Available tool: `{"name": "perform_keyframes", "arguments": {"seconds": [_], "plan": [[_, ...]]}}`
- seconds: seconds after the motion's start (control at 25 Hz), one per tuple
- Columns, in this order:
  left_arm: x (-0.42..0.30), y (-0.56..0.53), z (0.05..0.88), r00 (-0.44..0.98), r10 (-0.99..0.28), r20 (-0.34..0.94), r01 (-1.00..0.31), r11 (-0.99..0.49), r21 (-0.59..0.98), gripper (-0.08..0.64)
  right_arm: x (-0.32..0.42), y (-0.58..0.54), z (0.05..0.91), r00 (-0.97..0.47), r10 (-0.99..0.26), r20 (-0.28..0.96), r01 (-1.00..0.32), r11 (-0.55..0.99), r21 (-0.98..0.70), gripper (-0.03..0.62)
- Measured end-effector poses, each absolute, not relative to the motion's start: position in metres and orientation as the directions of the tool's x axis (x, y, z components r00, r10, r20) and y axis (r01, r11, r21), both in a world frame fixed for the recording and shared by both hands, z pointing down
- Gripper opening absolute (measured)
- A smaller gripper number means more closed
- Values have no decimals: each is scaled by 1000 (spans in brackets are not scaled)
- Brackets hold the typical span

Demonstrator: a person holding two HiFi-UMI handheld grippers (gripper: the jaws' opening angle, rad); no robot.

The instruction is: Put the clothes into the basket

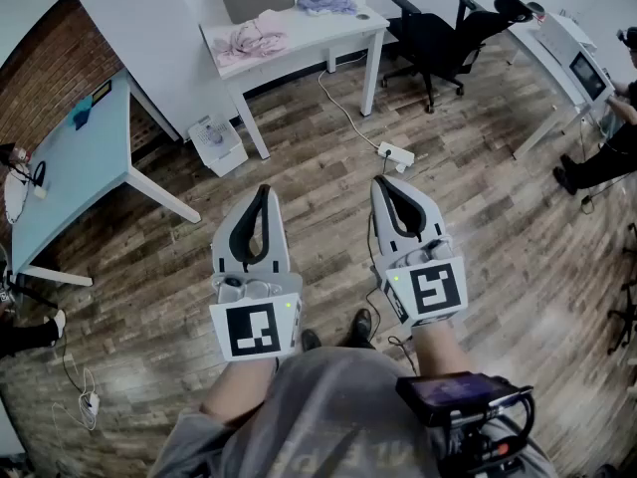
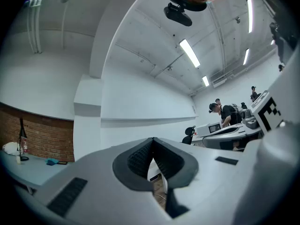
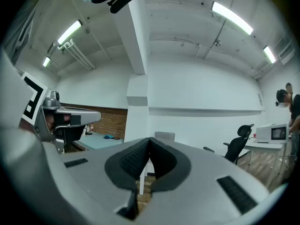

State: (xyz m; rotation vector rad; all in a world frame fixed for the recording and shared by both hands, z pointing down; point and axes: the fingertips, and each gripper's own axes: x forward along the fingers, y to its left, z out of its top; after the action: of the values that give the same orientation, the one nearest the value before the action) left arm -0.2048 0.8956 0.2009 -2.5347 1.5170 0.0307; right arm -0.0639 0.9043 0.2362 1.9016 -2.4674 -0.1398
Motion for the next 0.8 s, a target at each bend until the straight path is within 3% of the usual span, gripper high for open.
{"name": "perform_keyframes", "arguments": {"seconds": [0.8], "plan": [[-125, 898, 196, 453, -881, -140, -888, -430, -166, 9, 10, 894, 236, -308, -948, -81, -951, 308, 22, 7]]}}
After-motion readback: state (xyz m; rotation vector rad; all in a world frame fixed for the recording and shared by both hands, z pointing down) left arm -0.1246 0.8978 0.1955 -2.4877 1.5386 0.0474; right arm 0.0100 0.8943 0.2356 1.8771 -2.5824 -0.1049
